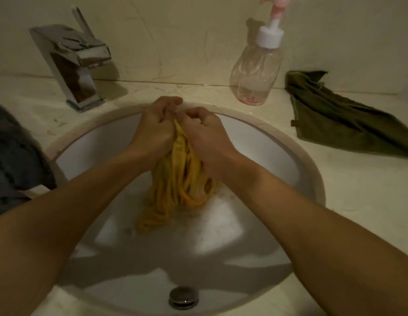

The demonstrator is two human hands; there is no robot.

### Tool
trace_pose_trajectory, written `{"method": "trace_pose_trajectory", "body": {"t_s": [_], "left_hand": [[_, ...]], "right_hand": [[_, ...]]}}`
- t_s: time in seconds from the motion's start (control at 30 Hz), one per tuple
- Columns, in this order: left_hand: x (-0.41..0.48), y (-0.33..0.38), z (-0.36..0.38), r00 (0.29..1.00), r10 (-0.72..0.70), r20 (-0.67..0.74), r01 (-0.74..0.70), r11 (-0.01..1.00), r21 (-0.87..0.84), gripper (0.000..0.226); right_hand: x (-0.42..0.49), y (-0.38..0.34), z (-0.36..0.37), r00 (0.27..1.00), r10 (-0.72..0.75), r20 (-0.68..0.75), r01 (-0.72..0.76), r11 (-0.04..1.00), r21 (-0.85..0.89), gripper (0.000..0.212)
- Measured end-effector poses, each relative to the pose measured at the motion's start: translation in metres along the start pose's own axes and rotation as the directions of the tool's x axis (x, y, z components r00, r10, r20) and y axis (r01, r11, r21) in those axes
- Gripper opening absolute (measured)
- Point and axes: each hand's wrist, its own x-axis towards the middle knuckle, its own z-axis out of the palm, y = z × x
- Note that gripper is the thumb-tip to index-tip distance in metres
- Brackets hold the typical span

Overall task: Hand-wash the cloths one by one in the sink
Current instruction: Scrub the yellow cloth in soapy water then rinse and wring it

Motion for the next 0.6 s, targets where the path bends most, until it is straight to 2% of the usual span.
{"method": "trace_pose_trajectory", "body": {"t_s": [0.07, 0.13, 0.17, 0.23, 0.27, 0.3, 0.33, 0.4, 0.43, 0.47, 0.53, 0.6], "left_hand": [[0.001, 0.0, 0.006, 0.999, 0.024, 0.031, -0.026, 0.995, 0.095, 0.03], [0.001, -0.002, 0.009, 0.996, 0.057, 0.07, -0.073, 0.962, 0.262, 0.03], [0.003, -0.006, 0.007, 0.991, 0.089, 0.099, -0.119, 0.925, 0.36, 0.03], [0.005, -0.016, 0.001, 0.977, 0.102, 0.19, -0.194, 0.798, 0.57, 0.032], [0.005, -0.02, -0.002, 0.97, 0.083, 0.227, -0.216, 0.719, 0.66, 0.032], [0.004, -0.023, -0.005, 0.964, 0.08, 0.253, -0.243, 0.652, 0.718, 0.031], [0.003, -0.024, -0.007, 0.956, 0.082, 0.283, -0.273, 0.607, 0.746, 0.029], [0.004, -0.024, -0.01, 0.93, 0.068, 0.362, -0.33, 0.59, 0.737, 0.025], [0.005, -0.025, -0.011, 0.912, 0.048, 0.408, -0.353, 0.601, 0.717, 0.023], [0.004, -0.026, -0.011, 0.895, 0.001, 0.447, -0.361, 0.591, 0.721, 0.025], [0.004, -0.032, -0.01, 0.842, -0.16, 0.515, -0.371, 0.52, 0.769, 0.043], [0.002, -0.037, -0.008, 0.724, -0.376, 0.578, -0.378, 0.484, 0.789, 0.06]], "right_hand": [[0.008, 0.001, -0.012, 0.999, 0.013, -0.034, -0.017, 0.992, -0.128, 0.026], [0.015, 0.006, -0.024, 0.997, 0.038, -0.069, -0.059, 0.941, -0.334, 0.034], [0.019, 0.01, -0.027, 0.996, 0.051, -0.078, -0.082, 0.877, -0.474, 0.04], [0.022, 0.018, -0.031, 0.997, 0.031, -0.07, -0.074, 0.64, -0.765, 0.046], [0.023, 0.02, -0.034, 0.999, 0.004, -0.043, -0.039, 0.538, -0.842, 0.042], [0.024, 0.021, -0.037, 1.0, 0.005, 0.016, 0.011, 0.494, -0.869, 0.036], [0.024, 0.02, -0.041, 0.994, 0.039, 0.106, 0.073, 0.497, -0.865, 0.031], [0.021, 0.019, -0.047, 0.93, 0.231, 0.287, 0.136, 0.509, -0.85, 0.042], [0.021, 0.02, -0.047, 0.877, 0.343, 0.337, 0.151, 0.469, -0.87, 0.051], [0.021, 0.023, -0.046, 0.835, 0.422, 0.354, 0.19, 0.383, -0.904, 0.058], [0.025, 0.035, -0.043, 0.805, 0.499, 0.321, 0.264, 0.183, -0.947, 0.068], [0.026, 0.042, -0.043, 0.79, 0.537, 0.295, 0.269, 0.129, -0.954, 0.095]]}}
